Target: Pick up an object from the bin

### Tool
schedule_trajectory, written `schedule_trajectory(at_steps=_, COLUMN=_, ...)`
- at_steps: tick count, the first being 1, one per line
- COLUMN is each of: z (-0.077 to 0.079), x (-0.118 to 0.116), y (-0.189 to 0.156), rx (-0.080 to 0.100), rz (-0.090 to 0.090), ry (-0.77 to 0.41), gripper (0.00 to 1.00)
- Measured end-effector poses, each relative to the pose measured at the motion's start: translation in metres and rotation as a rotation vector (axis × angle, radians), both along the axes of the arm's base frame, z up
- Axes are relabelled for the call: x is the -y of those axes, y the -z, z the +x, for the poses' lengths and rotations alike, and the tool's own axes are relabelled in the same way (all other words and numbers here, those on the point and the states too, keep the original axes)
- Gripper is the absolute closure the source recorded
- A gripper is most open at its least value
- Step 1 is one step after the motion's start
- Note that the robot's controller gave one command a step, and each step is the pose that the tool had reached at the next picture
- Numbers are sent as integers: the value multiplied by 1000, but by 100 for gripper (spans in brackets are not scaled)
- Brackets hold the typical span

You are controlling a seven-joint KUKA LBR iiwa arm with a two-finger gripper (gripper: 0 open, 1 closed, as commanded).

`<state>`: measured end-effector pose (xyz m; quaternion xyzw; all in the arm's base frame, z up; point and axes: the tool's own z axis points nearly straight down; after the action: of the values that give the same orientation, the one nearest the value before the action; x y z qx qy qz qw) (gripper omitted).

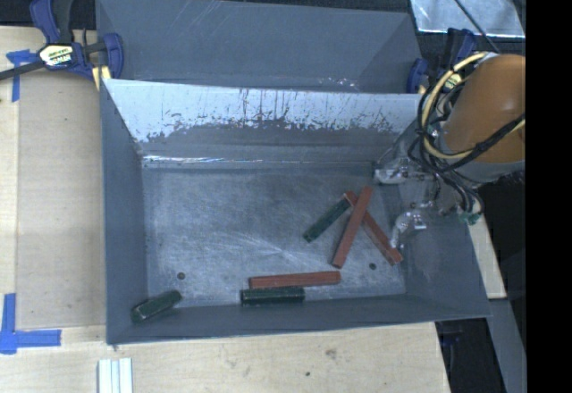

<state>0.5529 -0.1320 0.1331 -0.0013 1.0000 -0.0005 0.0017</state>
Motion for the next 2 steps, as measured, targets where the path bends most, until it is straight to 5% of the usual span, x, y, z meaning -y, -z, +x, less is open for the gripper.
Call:
schedule_trajectory(at_steps=1, z=0, x=0, y=0, rx=0, rz=0, ry=0, gripper=0)
schedule_trajectory(at_steps=2, z=13, x=-45, y=52, rx=33, rz=-6, ry=-258, gripper=100)
